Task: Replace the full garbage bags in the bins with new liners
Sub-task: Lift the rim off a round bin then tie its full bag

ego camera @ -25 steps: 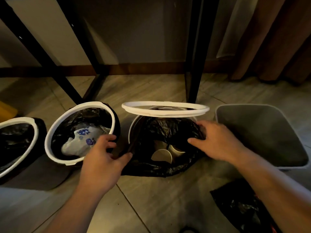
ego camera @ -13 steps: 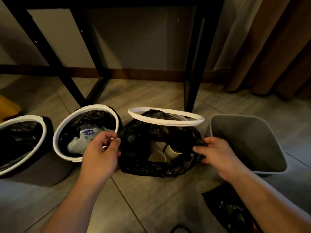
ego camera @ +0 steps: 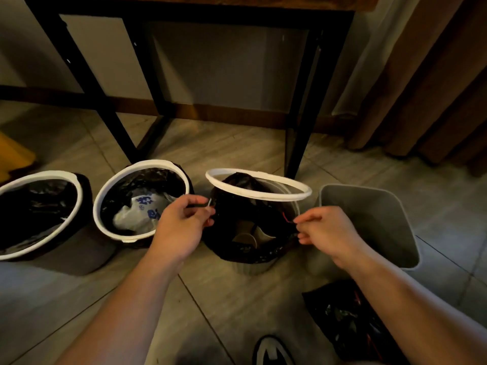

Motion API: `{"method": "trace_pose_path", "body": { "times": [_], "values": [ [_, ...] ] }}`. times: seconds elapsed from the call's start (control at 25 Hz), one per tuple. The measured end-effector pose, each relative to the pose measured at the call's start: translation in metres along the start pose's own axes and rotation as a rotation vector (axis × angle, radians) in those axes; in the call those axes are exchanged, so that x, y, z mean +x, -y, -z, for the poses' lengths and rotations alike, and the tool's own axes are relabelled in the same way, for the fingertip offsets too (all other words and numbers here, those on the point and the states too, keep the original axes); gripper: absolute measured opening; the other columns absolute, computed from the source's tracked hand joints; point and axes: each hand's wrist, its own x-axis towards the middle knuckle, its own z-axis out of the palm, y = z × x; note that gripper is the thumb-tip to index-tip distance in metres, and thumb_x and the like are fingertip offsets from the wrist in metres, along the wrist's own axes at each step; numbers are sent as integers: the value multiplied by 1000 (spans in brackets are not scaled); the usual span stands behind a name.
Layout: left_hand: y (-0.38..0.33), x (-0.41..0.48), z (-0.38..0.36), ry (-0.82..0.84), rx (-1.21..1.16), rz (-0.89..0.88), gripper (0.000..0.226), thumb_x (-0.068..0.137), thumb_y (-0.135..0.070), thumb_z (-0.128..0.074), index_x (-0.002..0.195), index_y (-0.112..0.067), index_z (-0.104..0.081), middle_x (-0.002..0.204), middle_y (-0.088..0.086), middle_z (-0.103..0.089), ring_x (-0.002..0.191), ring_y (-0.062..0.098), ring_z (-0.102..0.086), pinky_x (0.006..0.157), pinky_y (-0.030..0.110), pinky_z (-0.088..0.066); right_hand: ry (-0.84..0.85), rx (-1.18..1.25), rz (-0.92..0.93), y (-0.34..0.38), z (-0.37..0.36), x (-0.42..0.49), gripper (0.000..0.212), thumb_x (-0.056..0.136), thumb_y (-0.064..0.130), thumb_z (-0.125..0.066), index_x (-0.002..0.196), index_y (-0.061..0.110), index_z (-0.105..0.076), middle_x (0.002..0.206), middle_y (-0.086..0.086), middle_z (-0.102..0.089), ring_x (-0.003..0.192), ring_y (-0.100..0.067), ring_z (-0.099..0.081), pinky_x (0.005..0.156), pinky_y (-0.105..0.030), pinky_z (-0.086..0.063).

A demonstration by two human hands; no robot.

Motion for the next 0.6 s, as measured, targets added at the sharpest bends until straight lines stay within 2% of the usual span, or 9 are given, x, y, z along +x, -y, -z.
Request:
{"method": "trace_pose_path", "body": {
  "times": [0.08,0.16,0.28,0.32,0.4,0.44,0.6],
  "values": [
    [-4,0,-8,-4,5,8,19,93,-10,-71,97,-28,-73,86,1,-80,74,10,-73,78,32,-59,32,-153,-5,12,-2,-2,6,85,23,-82,90,22,-78,69,2,-77,61,-12,-75,55,-25,-60],
    [-3,-2,-15,18,17,4,18,92,-10,-73,100,-26,-73,81,-3,-78,71,7,-72,75,28,-59,51,-374,54,17,-8,1,20,82,39,-86,92,27,-73,69,2,-74,61,-10,-72,53,-25,-53],
    [5,-10,-18,35,1,-23,18,94,-3,-71,103,-19,-70,71,-4,-72,65,5,-69,68,23,-58,-56,-623,215,17,-14,0,19,91,41,-77,81,26,-73,68,8,-69,68,-9,-70,55,-22,-45],
    [8,-13,-18,29,-23,-26,18,95,-1,-69,103,-17,-70,73,-2,-71,65,7,-69,71,26,-59,-101,-619,255,15,-12,-1,22,94,40,-73,79,24,-75,65,8,-68,64,-7,-68,53,-21,-43],
    [12,-18,-20,29,-62,-38,16,97,1,-66,101,-15,-68,79,3,-69,66,12,-71,74,31,-60,-139,-488,325,11,-10,-5,13,95,35,-73,86,28,-79,66,10,-71,63,-1,-67,57,-19,-48],
    [14,-20,-22,48,-72,-38,16,97,1,-66,101,-14,-68,81,5,-69,65,13,-71,73,30,-61,-127,-374,347,10,-11,-8,6,94,31,-75,88,31,-78,69,12,-72,68,2,-68,61,-18,-51],
    [22,-30,-43,106,-75,8,18,97,-2,-65,103,-19,-67,75,-1,-75,66,13,-71,69,27,-60,-34,-114,354,7,-26,-22,14,93,24,-78,87,36,-76,80,20,-75,77,3,-71,68,-19,-52]
  ]
}}
